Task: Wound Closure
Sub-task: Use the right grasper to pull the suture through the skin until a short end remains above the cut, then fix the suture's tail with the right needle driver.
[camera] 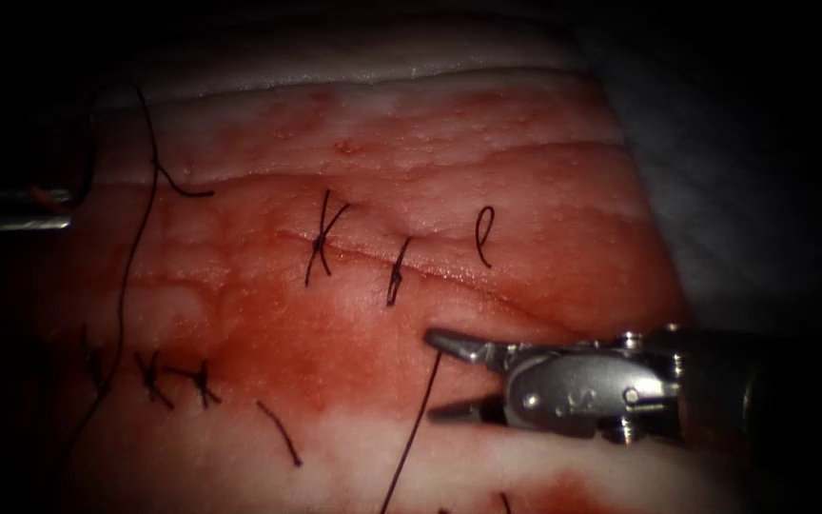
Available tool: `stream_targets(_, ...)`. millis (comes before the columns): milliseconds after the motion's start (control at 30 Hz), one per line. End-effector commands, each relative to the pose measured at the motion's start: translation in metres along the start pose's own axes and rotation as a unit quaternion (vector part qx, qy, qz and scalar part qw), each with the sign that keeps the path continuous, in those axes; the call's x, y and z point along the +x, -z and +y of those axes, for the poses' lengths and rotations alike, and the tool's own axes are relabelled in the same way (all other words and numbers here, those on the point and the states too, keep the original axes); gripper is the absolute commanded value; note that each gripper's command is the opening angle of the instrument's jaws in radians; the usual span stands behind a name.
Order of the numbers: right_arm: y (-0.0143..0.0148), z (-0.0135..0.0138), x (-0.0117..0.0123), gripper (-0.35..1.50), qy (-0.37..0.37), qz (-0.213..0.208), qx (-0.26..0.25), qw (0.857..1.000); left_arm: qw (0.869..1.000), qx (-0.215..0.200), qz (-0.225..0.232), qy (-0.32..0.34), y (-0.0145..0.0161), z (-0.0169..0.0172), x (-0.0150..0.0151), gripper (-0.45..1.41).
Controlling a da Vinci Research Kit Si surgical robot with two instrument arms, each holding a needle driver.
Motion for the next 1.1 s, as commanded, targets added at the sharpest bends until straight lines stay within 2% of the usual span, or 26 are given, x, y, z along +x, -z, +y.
stream_targets(33,-0.0013,-0.0001,-0.0004,1.23,0.004,0.001,-0.001,1.000,1.000,0.000,0.001,-0.001,-0.0007,-0.0003,-0.0002,-0.45)
stream_targets(67,-0.0014,-0.0002,-0.0004,1.09,0.005,0.001,-0.002,1.000,1.000,0.000,0.001,-0.001,-0.0007,-0.0003,-0.0002,-0.45)
stream_targets(100,-0.0014,-0.0003,-0.0004,0.71,0.006,-0.001,0.001,1.000,1.000,0.000,0.001,-0.001,-0.0007,-0.0002,-0.0002,-0.45)
stream_targets(133,-0.0013,-0.0006,-0.0003,0.04,0.007,-0.003,0.004,1.000,1.000,0.000,0.001,-0.001,-0.0007,-0.0002,-0.0002,-0.45)
stream_targets(167,-0.0012,-0.0008,-0.0001,-0.35,0.011,-0.010,0.013,1.000,1.000,0.000,0.001,-0.001,-0.0007,-0.0003,-0.0003,-0.45)
stream_targets(300,-0.0006,-0.0018,0.0009,-0.35,-0.048,-0.018,0.022,0.998,1.000,0.000,0.001,-0.001,-0.0007,-0.0003,-0.0003,-0.45)
stream_targets(467,0.0003,-0.0033,0.0025,-0.35,-0.053,-0.021,0.029,0.998,1.000,0.000,0.001,-0.001,-0.0007,-0.0002,-0.0003,-0.45)
stream_targets(667,0.0002,-0.0034,0.0030,-0.35,-0.055,-0.012,0.025,0.998,1.000,0.000,0.001,-0.001,-0.0007,-0.0002,-0.0002,-0.45)
stream_targets(733,0.0001,-0.0032,0.0031,0.21,-0.054,-0.003,0.018,0.998,1.000,0.000,0.001,-0.001,-0.0007,-0.0002,-0.0002,-0.45)
stream_targets(767,0.0002,-0.0029,0.0031,0.57,-0.044,0.006,0.009,0.999,1.000,0.000,0.001,-0.001,-0.0007,-0.0002,-0.0002,-0.45)
stream_targets(800,0.0004,-0.0027,0.0031,0.73,-0.043,0.011,0.005,0.999,1.000,0.000,0.001,-0.001,-0.0007,-0.0002,-0.0002,-0.45)
stream_targets(933,0.0020,-0.0013,0.0030,0.99,-0.040,0.033,-0.011,0.999,1.000,0.000,0.001,-0.001,-0.0007,-0.0003,-0.0003,-0.45)
stream_targets(1100,0.0048,0.0019,0.0019,0.98,-0.055,0.050,-0.024,0.997,1.000,0.000,0.003,-0.001,-0.0009,-0.0002,-0.0003,-0.45)
